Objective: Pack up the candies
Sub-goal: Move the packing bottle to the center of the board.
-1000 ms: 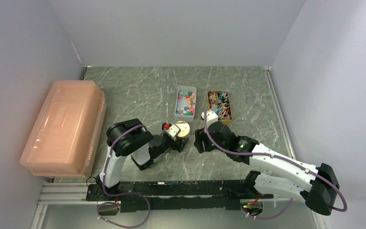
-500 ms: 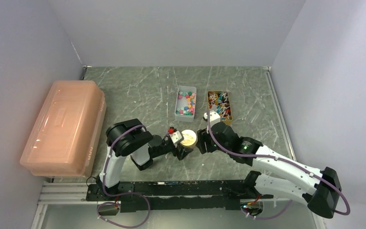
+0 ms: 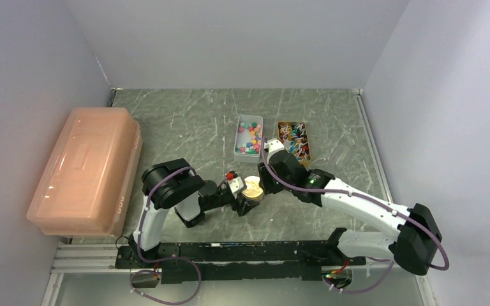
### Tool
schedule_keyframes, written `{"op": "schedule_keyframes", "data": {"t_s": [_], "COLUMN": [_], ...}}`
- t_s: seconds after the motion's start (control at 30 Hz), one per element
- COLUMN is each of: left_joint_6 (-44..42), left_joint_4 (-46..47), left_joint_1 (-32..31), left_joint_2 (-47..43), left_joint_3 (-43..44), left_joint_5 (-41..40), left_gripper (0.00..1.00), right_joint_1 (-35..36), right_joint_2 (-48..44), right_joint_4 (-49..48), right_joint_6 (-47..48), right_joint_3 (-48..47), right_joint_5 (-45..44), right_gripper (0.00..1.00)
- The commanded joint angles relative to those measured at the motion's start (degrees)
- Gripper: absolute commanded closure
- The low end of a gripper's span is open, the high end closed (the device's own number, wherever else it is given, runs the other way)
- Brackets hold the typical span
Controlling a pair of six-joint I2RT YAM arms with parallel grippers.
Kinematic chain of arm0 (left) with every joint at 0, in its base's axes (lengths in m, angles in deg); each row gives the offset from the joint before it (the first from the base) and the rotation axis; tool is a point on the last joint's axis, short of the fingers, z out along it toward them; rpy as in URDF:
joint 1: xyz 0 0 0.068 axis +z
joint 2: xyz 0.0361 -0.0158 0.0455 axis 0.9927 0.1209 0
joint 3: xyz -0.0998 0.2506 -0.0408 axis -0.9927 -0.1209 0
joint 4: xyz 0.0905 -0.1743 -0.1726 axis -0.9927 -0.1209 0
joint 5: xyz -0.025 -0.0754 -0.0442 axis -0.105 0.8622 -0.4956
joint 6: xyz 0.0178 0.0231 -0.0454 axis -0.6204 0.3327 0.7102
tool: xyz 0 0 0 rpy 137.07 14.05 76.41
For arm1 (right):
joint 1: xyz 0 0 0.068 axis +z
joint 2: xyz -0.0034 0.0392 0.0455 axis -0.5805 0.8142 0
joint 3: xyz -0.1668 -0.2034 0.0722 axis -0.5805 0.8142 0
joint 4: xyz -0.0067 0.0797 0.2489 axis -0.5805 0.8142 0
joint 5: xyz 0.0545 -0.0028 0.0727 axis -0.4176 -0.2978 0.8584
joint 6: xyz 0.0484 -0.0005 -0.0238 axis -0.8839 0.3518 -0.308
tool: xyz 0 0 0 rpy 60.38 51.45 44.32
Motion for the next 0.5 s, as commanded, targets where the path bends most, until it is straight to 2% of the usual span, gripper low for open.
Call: {"op": "schedule_keyframes", "data": {"t_s": [0.0, 0.2, 0.47], "left_joint_6": [3.3, 3.5, 3.5], "left_joint_4": [-6.0, -5.5, -5.5], "left_joint_1": [-0.7, -0.7, -0.7], "left_joint_2": [2.3, 2.5, 2.0], "left_joint_3": [-2.3, -2.2, -2.3], "left_joint_5": [3.5, 3.5, 3.8], "left_gripper": [0.55, 0.56, 0.57], "right_joint_1": [-1.6, -1.8, -2.1], "right_joint_2": [1.0, 2.7, 5.5], "right_joint_4": [-1.7, -2.5, -3.5], "right_joint_6": [0.6, 0.5, 0.6], "right_joint_3": [-2.5, -2.3, -3.6], "right_joint_5": [0.4, 1.2, 1.1], "right_gripper": [0.62, 0.80, 0.88]}}
